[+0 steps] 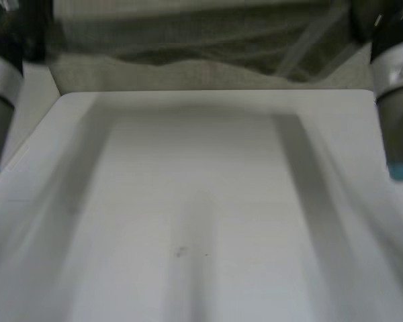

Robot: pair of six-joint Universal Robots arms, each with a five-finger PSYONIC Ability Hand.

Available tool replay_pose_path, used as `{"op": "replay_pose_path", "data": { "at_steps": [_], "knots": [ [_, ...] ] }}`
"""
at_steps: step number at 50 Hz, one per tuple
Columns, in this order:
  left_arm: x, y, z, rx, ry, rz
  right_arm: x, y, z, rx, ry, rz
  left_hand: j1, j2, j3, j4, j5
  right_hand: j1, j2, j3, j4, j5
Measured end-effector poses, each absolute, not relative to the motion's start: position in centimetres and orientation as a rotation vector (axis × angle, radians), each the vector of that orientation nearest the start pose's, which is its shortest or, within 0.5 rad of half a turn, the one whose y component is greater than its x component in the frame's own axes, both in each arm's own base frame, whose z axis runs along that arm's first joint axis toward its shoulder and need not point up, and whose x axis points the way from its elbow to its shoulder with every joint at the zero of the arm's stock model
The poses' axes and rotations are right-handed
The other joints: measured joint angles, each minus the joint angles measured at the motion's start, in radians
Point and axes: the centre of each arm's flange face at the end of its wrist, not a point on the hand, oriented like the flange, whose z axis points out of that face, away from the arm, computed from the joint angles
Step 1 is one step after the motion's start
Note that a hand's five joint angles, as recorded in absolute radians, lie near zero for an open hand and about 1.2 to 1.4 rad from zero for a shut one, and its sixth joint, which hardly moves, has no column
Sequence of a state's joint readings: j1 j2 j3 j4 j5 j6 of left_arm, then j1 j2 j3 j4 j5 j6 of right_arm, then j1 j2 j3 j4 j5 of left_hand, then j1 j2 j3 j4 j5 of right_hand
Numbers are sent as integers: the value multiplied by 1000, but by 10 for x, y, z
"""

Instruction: Fold the towel.

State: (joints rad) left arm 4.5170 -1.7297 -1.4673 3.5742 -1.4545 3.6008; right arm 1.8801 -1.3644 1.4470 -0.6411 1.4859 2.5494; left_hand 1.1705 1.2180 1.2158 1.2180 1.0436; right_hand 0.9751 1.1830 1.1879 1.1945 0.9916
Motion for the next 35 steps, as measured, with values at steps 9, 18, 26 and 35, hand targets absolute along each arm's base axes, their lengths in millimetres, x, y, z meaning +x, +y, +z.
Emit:
{"op": "replay_pose_path", "data": {
  "at_steps": [9, 18, 26, 35],
  "knots": [
    [-198, -323, 193, 779, 1941, -2164, 248, -295, 216, -1150, 1834, -2386, 5, 0, 0, 0, 0, 0, 0, 0, 0, 2],
    [-195, -310, 114, 866, 2179, -1918, 241, -278, 144, -1247, 2116, -1997, 6, 0, 0, 0, 0, 0, 0, 0, 0, 2],
    [-194, -302, 113, 911, 2234, -1834, 232, -284, 152, -1212, 2173, -1978, -374, -423, -420, -424, -425, 0, 0, 0, 0, 2],
    [-183, -298, 128, 893, 2248, -1826, 213, -297, 166, -1058, 2213, -2029, -591, -642, -639, -643, -645, 0, 0, 0, 0, 2]
  ]
}}
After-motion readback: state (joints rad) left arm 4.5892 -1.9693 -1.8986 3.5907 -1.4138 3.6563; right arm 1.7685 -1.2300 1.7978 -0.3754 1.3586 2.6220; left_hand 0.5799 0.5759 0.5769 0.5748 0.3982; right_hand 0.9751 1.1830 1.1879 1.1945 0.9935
